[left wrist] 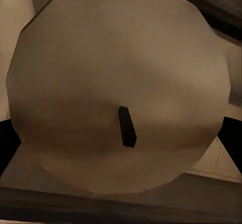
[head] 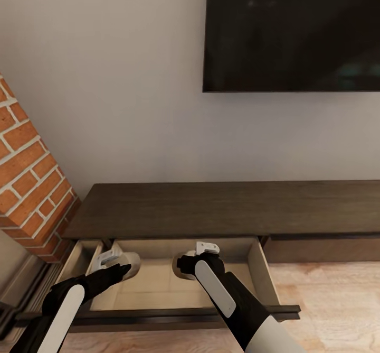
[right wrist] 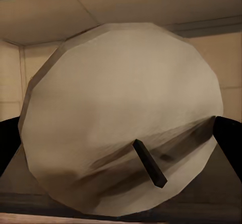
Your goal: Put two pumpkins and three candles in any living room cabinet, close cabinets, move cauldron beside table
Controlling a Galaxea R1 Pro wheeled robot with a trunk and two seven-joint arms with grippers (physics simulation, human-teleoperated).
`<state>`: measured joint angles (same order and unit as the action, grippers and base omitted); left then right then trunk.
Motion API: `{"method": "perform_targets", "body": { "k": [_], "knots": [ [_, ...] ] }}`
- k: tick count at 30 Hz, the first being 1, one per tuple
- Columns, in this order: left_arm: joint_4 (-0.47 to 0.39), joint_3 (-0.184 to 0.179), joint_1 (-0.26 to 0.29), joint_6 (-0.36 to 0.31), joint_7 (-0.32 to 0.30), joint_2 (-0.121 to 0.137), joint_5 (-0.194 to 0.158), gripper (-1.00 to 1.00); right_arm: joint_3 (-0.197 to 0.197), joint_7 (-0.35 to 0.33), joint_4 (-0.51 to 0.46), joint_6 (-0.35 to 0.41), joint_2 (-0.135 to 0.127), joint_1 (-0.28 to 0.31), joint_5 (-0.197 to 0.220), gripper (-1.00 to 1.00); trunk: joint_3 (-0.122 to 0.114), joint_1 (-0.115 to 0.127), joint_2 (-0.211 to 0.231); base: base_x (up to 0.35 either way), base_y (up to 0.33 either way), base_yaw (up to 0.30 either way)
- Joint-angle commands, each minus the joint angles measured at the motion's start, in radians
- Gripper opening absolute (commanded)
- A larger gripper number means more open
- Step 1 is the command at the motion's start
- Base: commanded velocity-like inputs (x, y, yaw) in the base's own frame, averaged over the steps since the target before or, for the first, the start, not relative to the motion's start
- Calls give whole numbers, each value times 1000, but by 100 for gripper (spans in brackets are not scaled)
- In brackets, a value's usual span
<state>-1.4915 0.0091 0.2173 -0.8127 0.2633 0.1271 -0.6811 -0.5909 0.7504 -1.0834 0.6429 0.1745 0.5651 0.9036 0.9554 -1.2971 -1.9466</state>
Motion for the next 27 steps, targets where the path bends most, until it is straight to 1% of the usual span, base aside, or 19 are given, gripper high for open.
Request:
{"method": "perform_targets", "body": {
  "k": [1,9,14,24,25,27],
  "knots": [
    [-1,0,1,-3,8,0,-11,-100,-1,9,-1,1,0,1,7,-100,1,0,0,68,2,0],
    [-1,-1,1,-3,8,1,-11,-100,-1,9,0,3,0,1,7,-100,1,0,0,110,0,0],
    [-1,-1,1,-3,8,1,-11,-100,-1,10,0,3,0,2,8,-100,1,0,0,26,0,0],
    [-1,-2,1,-14,14,0,-11,-100,-2,16,7,9,0,4,8,-100,32,-38,-70,2,0,0],
    [-1,-8,1,-15,15,-1,-11,-100,-2,16,8,11,0,4,7,-100,35,-42,-77,0,0,0],
    [0,-32,1,-16,18,-1,-10,-100,-3,17,9,12,0,5,6,-100,42,-50,-91,0,0,0]
  ]
}}
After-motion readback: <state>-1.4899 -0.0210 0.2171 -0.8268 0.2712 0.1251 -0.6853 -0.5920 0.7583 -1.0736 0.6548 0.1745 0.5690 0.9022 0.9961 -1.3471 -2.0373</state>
